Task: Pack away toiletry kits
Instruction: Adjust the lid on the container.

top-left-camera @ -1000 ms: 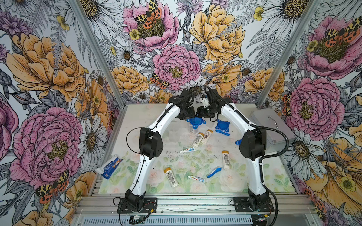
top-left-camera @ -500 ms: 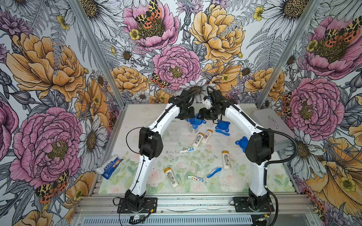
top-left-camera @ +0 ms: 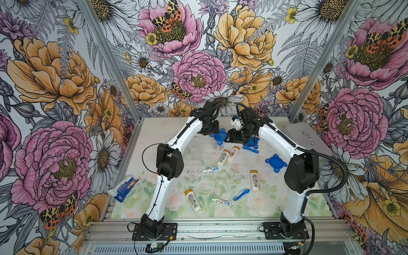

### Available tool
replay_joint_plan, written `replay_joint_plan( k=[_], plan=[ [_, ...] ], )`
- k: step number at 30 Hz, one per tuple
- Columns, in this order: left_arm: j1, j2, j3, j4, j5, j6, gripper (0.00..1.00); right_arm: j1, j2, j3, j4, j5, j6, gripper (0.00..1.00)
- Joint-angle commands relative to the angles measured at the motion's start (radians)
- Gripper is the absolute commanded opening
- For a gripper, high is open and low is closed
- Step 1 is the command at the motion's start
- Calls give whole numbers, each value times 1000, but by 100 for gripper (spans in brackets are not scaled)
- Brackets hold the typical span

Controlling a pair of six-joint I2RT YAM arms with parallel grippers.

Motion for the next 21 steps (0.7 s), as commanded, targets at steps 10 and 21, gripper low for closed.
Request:
replay_joint_plan(
  k=[10, 21],
  plan=[
    [-2, -32, -17, -20, -5, 23, 55, -5, 96, 72, 11, 50, 11, 56],
    [-5, -50, -26, -21, -6, 22, 55, -7, 140, 132, 15, 51, 27, 47]
  ],
)
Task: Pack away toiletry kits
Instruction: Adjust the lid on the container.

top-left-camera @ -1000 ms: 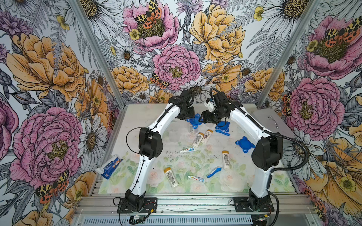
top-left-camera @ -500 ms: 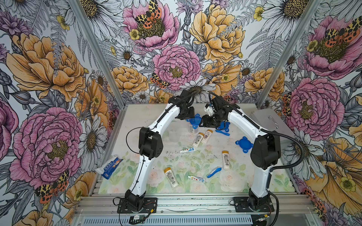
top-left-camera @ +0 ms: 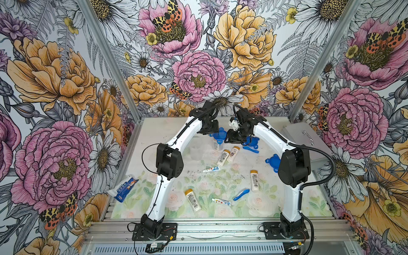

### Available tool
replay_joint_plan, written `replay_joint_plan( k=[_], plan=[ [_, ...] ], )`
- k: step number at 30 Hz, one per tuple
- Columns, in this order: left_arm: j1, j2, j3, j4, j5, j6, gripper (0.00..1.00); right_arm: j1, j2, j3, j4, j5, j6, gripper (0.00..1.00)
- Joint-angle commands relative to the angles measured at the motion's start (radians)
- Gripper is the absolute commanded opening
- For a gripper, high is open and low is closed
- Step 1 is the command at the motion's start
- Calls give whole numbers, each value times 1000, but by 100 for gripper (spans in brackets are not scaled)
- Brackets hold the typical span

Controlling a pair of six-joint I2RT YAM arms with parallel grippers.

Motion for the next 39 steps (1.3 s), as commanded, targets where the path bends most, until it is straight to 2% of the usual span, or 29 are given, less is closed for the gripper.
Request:
replay_joint_plan(
  k=[1, 18, 25, 32, 39],
  plan=[
    [-6, -50, -25, -32, 1, 20, 55, -6, 26, 46, 40, 15, 19, 47],
    [0, -42, 7, -32, -6, 14, 55, -9, 92, 88, 40, -5, 36, 46],
    [8, -40, 11, -34, -5, 15, 56, -9, 66, 52, 40, -4, 33, 49],
    [10, -33, 20, -33, -5, 18, 56, -11, 16, -22, 40, 13, 31, 55],
    [10, -32, 28, -34, -7, 19, 56, -22, -11, -45, 40, 20, 43, 55]
  ],
)
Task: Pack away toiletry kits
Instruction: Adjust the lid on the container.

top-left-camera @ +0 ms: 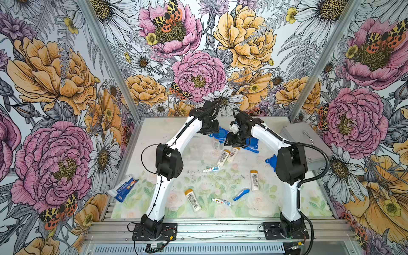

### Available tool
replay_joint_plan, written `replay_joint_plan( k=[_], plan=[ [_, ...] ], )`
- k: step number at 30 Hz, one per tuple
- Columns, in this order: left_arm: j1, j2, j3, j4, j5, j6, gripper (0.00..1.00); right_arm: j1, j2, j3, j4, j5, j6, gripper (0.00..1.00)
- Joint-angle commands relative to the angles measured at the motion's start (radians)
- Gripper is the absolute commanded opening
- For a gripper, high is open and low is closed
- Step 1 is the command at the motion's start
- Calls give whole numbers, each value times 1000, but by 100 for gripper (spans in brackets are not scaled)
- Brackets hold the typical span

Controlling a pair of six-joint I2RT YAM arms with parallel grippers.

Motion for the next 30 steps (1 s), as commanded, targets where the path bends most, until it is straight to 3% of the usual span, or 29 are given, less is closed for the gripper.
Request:
replay_joint_plan(
  k=[1, 4, 11, 30],
  plan=[
    [10, -22, 28, -20, -9, 19, 56, -9, -65, -10, 18, 18, 14, 55],
    [9, -25, 37, -20, -13, 21, 61, -9, -101, -36, 17, 19, 14, 56],
    [8, -39, 29, -21, -16, 25, 63, -12, -143, -39, 17, 25, 19, 56],
    [-5, -77, -31, -22, -44, 32, 67, -21, 15, 156, 18, 14, 32, 52]
  ],
)
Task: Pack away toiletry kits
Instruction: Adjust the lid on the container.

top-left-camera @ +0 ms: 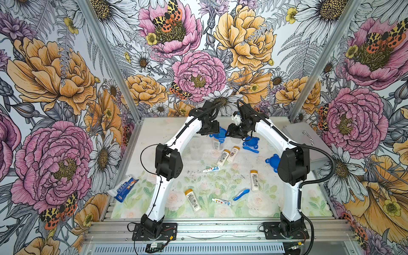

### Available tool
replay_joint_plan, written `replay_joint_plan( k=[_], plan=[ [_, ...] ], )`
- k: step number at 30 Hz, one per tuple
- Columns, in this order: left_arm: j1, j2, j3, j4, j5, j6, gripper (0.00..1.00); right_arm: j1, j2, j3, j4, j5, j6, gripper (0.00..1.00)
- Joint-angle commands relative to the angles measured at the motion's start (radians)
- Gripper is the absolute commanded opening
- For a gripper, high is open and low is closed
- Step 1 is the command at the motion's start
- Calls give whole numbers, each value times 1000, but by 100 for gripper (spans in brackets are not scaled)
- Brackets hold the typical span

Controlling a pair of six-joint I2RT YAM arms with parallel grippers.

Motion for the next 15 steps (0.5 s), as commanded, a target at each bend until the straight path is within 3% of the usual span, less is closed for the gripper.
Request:
replay_joint_plan(
  k=[1, 15],
  plan=[
    [-5, -56, -10, -6, -29, 17, 67, -3, 27, 40, 8, -2, 9, 52],
    [-6, -51, -22, -6, -25, 14, 60, 13, 73, 93, 8, -33, 14, 50]
  ],
)
